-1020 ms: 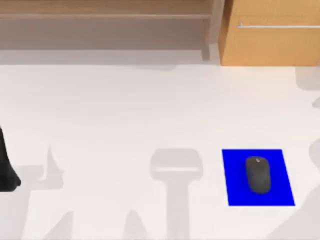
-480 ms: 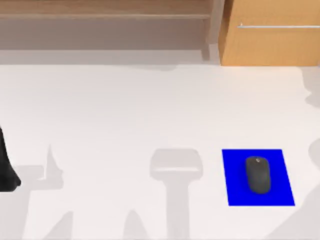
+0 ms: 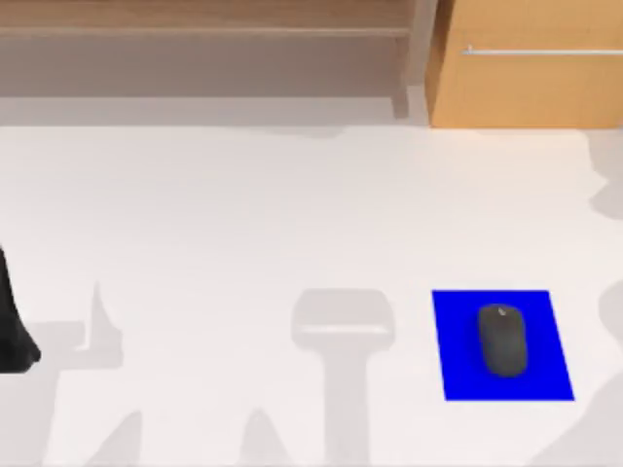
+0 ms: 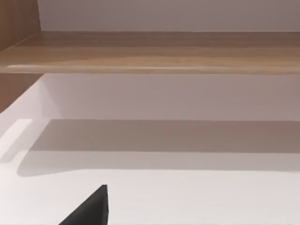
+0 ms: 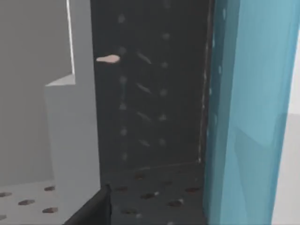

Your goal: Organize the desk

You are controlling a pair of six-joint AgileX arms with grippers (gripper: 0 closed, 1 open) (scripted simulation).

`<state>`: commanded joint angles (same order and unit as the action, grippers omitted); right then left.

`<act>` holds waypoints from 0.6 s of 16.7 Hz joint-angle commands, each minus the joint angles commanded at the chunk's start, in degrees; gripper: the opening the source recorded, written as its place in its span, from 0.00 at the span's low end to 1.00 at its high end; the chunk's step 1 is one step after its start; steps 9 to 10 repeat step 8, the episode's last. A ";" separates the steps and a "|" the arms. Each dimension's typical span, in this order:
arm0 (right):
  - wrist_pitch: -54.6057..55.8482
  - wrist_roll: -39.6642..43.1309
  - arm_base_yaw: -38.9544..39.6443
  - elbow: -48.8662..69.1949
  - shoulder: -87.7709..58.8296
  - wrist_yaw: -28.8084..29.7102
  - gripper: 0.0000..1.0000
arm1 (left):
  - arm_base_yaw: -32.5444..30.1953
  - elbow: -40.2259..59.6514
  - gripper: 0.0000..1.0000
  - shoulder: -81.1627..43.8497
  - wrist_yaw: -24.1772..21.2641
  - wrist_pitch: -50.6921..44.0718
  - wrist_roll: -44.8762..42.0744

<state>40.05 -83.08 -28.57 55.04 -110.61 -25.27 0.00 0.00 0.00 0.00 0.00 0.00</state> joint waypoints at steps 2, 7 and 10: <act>0.86 0.34 -0.97 -2.70 2.27 -0.93 1.00 | 0.00 0.00 1.00 0.00 0.00 0.00 0.00; 2.13 0.78 -3.06 -8.35 5.20 -2.84 1.00 | 0.00 0.00 1.00 0.00 0.00 0.00 0.00; 2.13 0.79 -3.09 -8.44 5.20 -2.86 1.00 | 0.00 0.00 1.00 0.00 0.00 0.00 0.00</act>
